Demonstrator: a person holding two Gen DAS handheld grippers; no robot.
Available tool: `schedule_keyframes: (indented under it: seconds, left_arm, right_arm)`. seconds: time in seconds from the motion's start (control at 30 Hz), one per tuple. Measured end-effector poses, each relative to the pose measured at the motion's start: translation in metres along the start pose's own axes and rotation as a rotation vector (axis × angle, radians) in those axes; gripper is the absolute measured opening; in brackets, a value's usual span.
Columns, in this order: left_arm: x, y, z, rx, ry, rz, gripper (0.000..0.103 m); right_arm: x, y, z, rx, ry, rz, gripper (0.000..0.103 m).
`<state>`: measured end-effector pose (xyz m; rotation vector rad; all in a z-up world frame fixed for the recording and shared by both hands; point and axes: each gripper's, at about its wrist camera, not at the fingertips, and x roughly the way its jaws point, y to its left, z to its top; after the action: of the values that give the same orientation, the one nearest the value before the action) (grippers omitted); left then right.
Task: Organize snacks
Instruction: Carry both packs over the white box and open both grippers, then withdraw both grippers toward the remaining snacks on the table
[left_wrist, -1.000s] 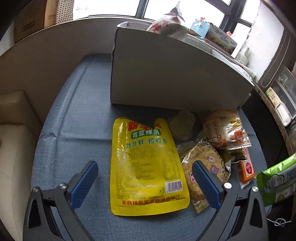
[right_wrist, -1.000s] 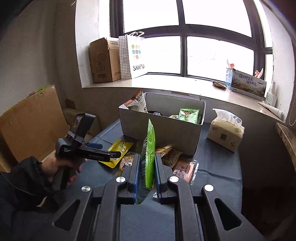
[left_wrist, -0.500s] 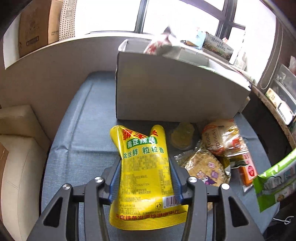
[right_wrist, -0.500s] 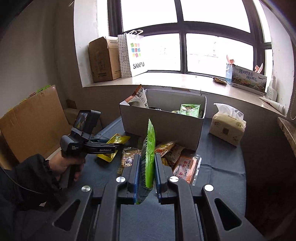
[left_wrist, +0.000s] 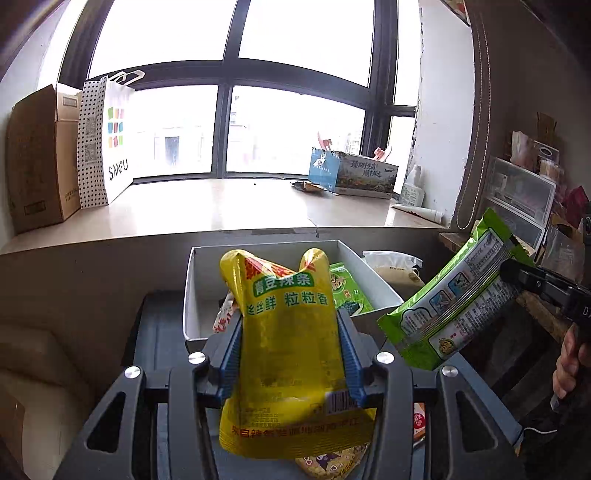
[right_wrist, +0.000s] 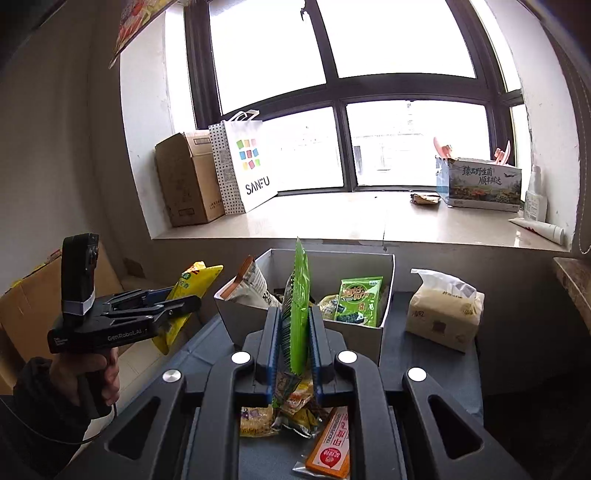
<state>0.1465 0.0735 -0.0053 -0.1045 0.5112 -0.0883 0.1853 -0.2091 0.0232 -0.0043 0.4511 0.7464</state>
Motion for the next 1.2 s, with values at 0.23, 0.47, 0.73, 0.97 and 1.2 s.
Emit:
schedule_keyframes:
  seconds: [0.23,0.47,0.73,0.97,1.2]
  left_arm:
    - [0.055,0.014,0.062,-0.02,0.025,0.007,0.052]
    - [0.148,0.014,0.085,-0.014,0.139,0.063,0.065]
    - [0.147,0.026,0.081,-0.005,0.14,0.122,0.103]
    - [0.108,0.02,0.07,0.013,0.106,0.115,0.103]
    - [0.04,0.011,0.034,0.036,0.05,0.061,0.103]
  right_arm:
    - [0.063,-0.035,0.057,0.115,-0.033,-0.016,0.013]
    - [0.145,-0.042,0.074,0.095,0.103,-0.027,0.013]
    - [0.172,-0.046,0.074,0.034,0.173,-0.152,0.103]
    - [0.159,-0.04,0.058,-0.024,0.18,-0.186,0.103]
    - [0.106,-0.02,0.036,-0.04,0.121,-0.139,0.103]
